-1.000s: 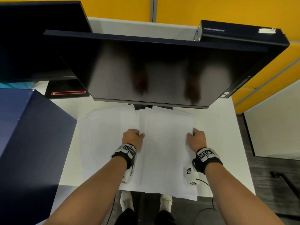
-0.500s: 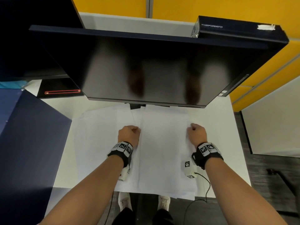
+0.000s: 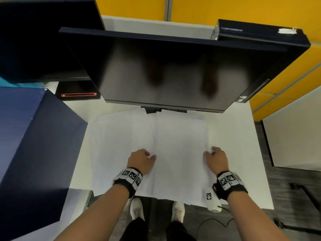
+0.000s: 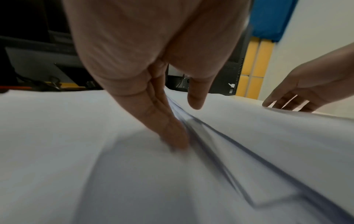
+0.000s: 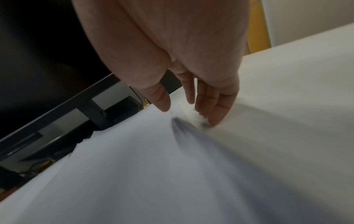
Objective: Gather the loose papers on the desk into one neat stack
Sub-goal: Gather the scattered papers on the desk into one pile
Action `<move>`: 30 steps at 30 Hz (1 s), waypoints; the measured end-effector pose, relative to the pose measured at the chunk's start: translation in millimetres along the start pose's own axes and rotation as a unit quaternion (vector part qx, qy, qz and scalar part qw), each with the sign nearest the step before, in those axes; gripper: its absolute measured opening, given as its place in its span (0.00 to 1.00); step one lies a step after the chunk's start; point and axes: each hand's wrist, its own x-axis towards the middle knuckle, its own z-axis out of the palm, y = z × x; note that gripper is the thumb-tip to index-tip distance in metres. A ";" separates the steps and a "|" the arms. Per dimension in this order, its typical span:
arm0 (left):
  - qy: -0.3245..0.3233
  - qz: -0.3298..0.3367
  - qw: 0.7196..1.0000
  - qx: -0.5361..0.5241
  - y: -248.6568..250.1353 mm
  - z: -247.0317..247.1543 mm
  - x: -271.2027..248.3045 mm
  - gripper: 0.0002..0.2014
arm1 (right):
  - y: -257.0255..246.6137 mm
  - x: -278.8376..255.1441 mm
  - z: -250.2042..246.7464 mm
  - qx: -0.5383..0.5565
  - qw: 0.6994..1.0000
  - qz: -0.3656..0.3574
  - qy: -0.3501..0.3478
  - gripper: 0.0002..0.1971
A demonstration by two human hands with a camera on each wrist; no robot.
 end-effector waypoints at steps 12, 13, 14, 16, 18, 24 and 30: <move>-0.005 0.009 1.000 0.007 -39.5 -4.7 -23.4 0.17 | 23.8 -48.1 12.5 -0.020 0.999 0.035 -0.032 0.29; 0.034 -0.005 0.999 0.006 -46.5 -19.0 -14.3 0.22 | 24.1 -43.1 7.7 -0.018 0.999 0.046 -0.023 0.29; 0.078 -0.028 0.996 0.018 -54.0 -34.2 -4.4 0.28 | 23.8 -36.7 2.4 -0.011 0.998 0.053 -0.013 0.29; 0.149 -0.100 0.983 0.044 -66.2 -62.8 14.3 0.38 | 21.0 -20.9 -10.7 0.000 0.998 0.066 0.012 0.27; 0.163 -0.165 0.972 0.034 -74.2 -82.5 31.2 0.43 | 17.4 -4.5 -22.0 0.008 0.996 0.077 0.035 0.27; 0.105 -0.132 0.986 0.016 -65.9 -94.0 58.3 0.32 | -11.9 28.8 -19.0 0.047 0.996 0.064 0.043 0.33; 0.078 -0.077 0.993 -0.044 -21.9 -59.0 54.4 0.20 | -41.7 18.7 18.5 0.012 1.000 0.014 0.011 0.34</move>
